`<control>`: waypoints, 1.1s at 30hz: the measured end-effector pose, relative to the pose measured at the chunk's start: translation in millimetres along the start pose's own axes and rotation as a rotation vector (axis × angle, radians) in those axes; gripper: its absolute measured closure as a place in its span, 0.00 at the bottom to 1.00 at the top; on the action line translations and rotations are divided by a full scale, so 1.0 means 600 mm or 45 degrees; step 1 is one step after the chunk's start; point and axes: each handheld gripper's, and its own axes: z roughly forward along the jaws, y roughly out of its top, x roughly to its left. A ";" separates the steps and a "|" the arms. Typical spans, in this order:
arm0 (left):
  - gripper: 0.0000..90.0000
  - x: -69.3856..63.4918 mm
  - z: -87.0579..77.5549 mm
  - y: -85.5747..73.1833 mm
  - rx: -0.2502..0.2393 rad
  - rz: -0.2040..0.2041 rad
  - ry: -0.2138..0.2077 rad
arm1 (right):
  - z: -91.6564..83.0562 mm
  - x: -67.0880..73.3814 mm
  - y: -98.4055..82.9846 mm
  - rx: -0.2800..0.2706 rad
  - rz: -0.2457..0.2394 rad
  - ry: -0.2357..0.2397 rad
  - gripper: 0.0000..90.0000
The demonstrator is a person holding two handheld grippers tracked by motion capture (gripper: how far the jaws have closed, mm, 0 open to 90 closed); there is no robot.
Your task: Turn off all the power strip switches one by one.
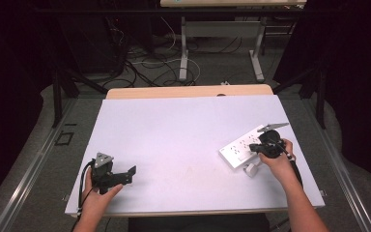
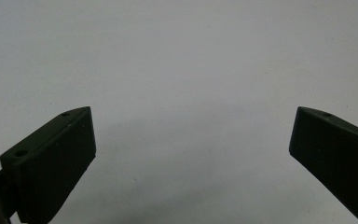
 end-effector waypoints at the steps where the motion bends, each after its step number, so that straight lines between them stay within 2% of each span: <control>1: 0.00 0.000 0.000 0.000 -0.002 -0.001 0.000 | 0.001 0.003 0.000 0.004 -0.003 0.000 1.00; 10: 0.00 0.000 0.000 0.000 -0.002 -0.001 0.000 | 0.009 0.011 -0.002 0.023 -0.021 0.016 1.00; 13: 0.00 0.000 0.000 0.000 -0.003 -0.002 -0.001 | 0.010 0.014 -0.003 0.030 -0.010 0.006 1.00; 33: 0.00 -0.001 0.001 0.000 -0.001 -0.001 -0.004 | 0.011 0.012 -0.004 0.024 -0.016 0.012 1.00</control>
